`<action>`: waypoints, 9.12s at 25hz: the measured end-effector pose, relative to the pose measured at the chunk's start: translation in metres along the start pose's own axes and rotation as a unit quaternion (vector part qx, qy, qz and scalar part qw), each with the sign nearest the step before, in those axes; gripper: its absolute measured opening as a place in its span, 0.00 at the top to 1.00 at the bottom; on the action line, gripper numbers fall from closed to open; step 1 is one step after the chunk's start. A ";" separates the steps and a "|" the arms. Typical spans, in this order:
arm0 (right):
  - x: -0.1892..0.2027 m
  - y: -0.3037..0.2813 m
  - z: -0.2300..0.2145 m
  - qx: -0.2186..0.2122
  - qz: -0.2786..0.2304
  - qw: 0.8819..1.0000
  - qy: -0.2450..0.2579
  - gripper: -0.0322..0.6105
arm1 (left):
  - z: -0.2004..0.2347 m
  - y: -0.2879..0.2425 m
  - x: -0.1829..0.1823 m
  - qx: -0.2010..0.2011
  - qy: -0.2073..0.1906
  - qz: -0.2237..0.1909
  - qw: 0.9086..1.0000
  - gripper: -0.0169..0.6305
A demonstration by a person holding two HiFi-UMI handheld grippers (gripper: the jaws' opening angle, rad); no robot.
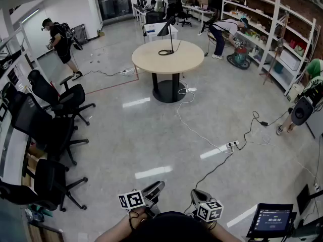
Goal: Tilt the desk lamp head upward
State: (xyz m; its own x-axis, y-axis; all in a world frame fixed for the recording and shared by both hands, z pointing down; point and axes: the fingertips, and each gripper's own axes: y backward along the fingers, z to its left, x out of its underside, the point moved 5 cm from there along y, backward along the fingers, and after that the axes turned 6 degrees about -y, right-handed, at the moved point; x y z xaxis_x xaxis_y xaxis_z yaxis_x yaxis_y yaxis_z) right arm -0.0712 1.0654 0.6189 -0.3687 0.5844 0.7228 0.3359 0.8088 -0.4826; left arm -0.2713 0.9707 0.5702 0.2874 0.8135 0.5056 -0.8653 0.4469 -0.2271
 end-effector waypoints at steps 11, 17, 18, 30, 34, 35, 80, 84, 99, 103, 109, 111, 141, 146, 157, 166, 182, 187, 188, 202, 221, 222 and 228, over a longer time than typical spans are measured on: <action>-0.008 0.012 -0.004 0.002 -0.016 1.000 0.003 0.94 | -0.014 -0.006 -0.002 0.016 -0.004 -0.005 1.000 0.74; -0.006 0.013 -0.005 -0.001 -0.015 1.000 0.003 0.94 | -0.015 -0.004 0.001 0.012 -0.006 -0.008 1.000 0.74; -0.004 0.013 -0.005 -0.002 -0.014 1.000 0.002 0.95 | -0.015 -0.003 0.001 0.012 -0.006 -0.009 1.000 0.74; 0.008 0.031 -0.027 0.010 -0.012 0.999 -0.034 0.94 | -0.012 -0.007 0.030 -0.001 0.023 -0.006 1.000 0.74; 0.008 0.042 -0.043 0.013 -0.009 0.999 -0.038 0.94 | -0.021 -0.020 0.042 -0.001 0.025 -0.002 1.000 0.74; 0.008 0.046 -0.048 0.014 -0.009 0.999 -0.039 0.94 | -0.024 -0.023 0.046 -0.001 0.025 -0.001 1.000 0.74; -0.129 -0.159 -0.050 0.060 0.065 0.996 -0.013 0.94 | 0.138 -0.094 -0.098 -0.109 -0.075 0.157 0.979 0.74; -0.111 -0.196 -0.052 0.021 0.171 0.983 -0.057 0.94 | 0.149 -0.103 -0.099 -0.089 0.072 0.113 0.987 0.74; -0.230 -0.325 -0.123 -0.094 0.223 0.964 -0.112 0.94 | 0.160 -0.224 -0.208 -0.139 0.113 0.019 0.984 0.74; -0.268 -0.343 -0.142 -0.119 0.218 0.961 -0.120 0.94 | 0.147 -0.277 -0.246 -0.125 0.107 -0.005 0.986 0.74; -0.287 -0.356 -0.179 -0.108 0.220 0.958 -0.151 0.94 | 0.147 -0.315 -0.255 -0.129 0.127 0.018 0.983 0.74; -0.287 -0.361 -0.192 -0.099 0.223 0.954 -0.172 0.94 | 0.152 -0.322 -0.260 -0.135 0.132 0.020 0.982 0.74; -0.420 -0.579 -0.177 -0.022 0.238 0.955 -0.174 0.94 | 0.327 -0.424 -0.495 -0.110 0.183 0.061 0.975 0.74; -0.437 -0.622 -0.181 -0.042 0.260 0.948 -0.180 0.94 | 0.336 -0.445 -0.522 -0.116 0.192 0.053 0.973 0.74; -0.541 -0.722 -0.235 -0.087 0.265 0.950 -0.141 0.94 | 0.346 -0.530 -0.606 -0.145 0.172 0.003 0.974 0.74; -0.601 -0.766 -0.292 -0.092 0.272 0.946 -0.147 0.94 | 0.329 -0.621 -0.649 -0.123 0.158 -0.007 0.980 0.74; -0.695 -0.842 -0.321 -0.031 0.189 0.967 -0.170 0.94 | 0.375 -0.678 -0.764 -0.105 0.157 0.001 0.982 0.74; -0.739 -0.872 -0.316 -0.017 0.156 0.974 -0.166 0.95 | 0.386 -0.705 -0.825 -0.069 0.123 0.010 0.990 0.74; -0.751 -0.876 -0.315 -0.013 0.142 0.976 -0.163 0.94 | 0.386 -0.709 -0.837 -0.062 0.107 0.010 0.992 0.74; -0.906 -0.916 -0.289 0.020 -0.014 0.998 -0.061 0.94 | 0.374 -0.757 -0.987 0.002 -0.055 -0.033 0.998 0.74; -1.041 -1.002 -0.298 0.017 -0.138 0.981 0.136 0.83 | 0.349 -0.826 -1.044 0.014 -0.042 -0.100 0.994 0.69; -1.042 -1.005 -0.298 0.017 -0.139 0.980 0.140 0.83 | 0.350 -0.827 -1.042 0.018 -0.036 -0.100 0.994 0.68; -1.047 -1.022 -0.298 -0.007 -0.143 0.979 0.142 0.83 | 0.358 -0.842 -1.038 0.050 0.017 -0.112 0.992 0.64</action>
State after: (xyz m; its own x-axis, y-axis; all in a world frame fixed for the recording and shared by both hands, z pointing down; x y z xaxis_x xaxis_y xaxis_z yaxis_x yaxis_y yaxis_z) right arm 0.2302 -0.3926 0.5024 -0.1947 0.2903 0.9369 0.2659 0.9350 -0.2345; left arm 0.0120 -0.3836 0.5349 0.4888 0.7112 0.5053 -0.8145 0.5796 -0.0278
